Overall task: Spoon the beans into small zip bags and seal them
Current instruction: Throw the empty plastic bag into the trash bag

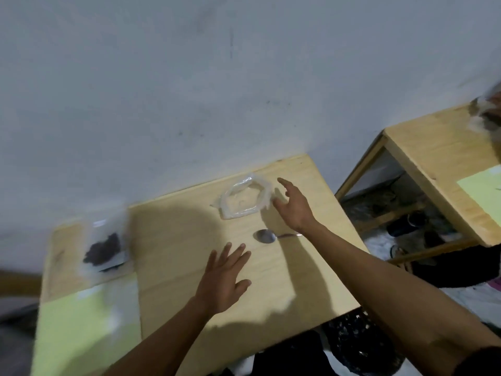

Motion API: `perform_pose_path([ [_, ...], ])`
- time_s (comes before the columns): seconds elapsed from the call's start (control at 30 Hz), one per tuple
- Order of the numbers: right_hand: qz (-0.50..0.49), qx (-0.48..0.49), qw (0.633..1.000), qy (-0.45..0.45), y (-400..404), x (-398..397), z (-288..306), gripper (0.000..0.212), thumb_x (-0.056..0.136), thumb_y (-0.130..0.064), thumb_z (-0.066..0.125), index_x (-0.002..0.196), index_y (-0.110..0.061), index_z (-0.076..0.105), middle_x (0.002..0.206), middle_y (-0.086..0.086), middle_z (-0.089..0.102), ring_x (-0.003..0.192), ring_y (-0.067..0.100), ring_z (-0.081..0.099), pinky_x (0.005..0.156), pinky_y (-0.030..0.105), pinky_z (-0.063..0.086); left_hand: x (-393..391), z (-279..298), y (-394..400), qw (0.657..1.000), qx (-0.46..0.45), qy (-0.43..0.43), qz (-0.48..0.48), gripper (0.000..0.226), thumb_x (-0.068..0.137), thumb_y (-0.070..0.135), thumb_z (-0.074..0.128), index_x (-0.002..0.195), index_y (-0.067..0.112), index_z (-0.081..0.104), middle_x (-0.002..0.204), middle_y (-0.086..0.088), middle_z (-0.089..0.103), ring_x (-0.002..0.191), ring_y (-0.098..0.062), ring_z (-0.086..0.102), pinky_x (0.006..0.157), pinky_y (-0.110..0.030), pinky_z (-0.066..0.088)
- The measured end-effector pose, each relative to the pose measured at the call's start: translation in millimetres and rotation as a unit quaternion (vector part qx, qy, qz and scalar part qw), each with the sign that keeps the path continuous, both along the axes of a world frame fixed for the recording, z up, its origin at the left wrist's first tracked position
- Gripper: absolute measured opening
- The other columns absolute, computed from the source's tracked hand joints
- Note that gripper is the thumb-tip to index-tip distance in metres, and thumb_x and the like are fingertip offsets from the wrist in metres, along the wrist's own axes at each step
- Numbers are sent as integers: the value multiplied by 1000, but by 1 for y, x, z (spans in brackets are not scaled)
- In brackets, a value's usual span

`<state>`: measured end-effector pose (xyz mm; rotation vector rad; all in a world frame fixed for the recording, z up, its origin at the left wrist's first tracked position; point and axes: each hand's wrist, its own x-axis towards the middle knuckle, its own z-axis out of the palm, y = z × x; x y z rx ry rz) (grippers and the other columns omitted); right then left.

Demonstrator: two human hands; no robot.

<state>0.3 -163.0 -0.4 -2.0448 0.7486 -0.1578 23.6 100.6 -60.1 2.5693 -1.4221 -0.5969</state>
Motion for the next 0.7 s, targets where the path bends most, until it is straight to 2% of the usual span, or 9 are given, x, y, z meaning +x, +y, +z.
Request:
perform_pose_path([
  [0.07, 19, -1, 1000, 10, -1, 18, -2, 58, 97, -26, 55, 150, -15, 33, 153, 7, 39, 139, 25, 38, 112, 35, 32, -3, 2, 1, 999, 10, 11, 41, 73, 92, 60, 40, 154, 32, 12, 160, 18, -6, 149, -17, -13, 117, -49, -2],
  [0.17, 2, 14, 1000, 25, -1, 37, -5, 54, 97, -24, 54, 148, -15, 39, 147, 12, 48, 134, 29, 45, 110, 36, 36, -6, 3, -1, 997, 29, 20, 68, 76, 91, 61, 40, 153, 34, 6, 159, 19, -12, 148, -16, -17, 117, -50, -5],
  [0.27, -46, 37, 998, 39, 1, 46, -10, 38, 95, -18, 54, 132, -11, 59, 126, 13, 65, 120, 28, 57, 100, 31, 42, -6, 5, -5, 996, 53, 31, 70, 78, 90, 60, 41, 153, 36, 3, 159, 19, -15, 148, -17, -18, 117, -55, -2],
  [0.33, -79, 70, 994, 33, 3, 45, -12, 32, 93, -18, 55, 122, -12, 66, 113, 10, 71, 110, 27, 62, 95, 29, 46, -5, 5, -6, 995, 63, 37, 70, 78, 90, 58, 43, 153, 35, 2, 160, 19, -14, 148, -19, -17, 117, -56, -1],
  [0.47, -136, 157, 978, -17, 5, 25, -12, 26, 89, -20, 58, 114, -19, 67, 90, 6, 73, 83, 26, 72, 88, 42, 56, -5, 5, -7, 994, 66, 44, 70, 79, 90, 58, 43, 153, 35, 0, 159, 19, -16, 148, -20, -19, 117, -57, -2],
  [0.53, -164, 207, 963, -54, 3, 7, -10, 23, 90, -19, 60, 112, -18, 67, 90, 11, 73, 78, 25, 73, 85, 41, 59, -5, 4, -8, 995, 58, 44, 72, 79, 90, 57, 44, 153, 35, 1, 160, 18, -15, 148, -20, -19, 117, -57, -3],
  [0.6, -202, 244, 945, -85, 0, -15, -5, 23, 91, -15, 60, 112, -15, 67, 96, 17, 71, 82, 25, 71, 81, 37, 60, -6, 4, -9, 996, 58, 33, 67, 79, 91, 57, 44, 153, 33, 2, 160, 16, -14, 148, -21, -17, 116, -57, -2],
  [0.7, -276, 278, 912, -122, -4, -51, 2, 20, 92, -12, 60, 110, -13, 67, 93, 15, 71, 78, 25, 68, 74, 31, 59, -8, 4, -10, 996, 57, 16, 62, 78, 90, 55, 47, 153, 28, 10, 162, 11, -7, 149, -27, -10, 116, -57, 3],
])
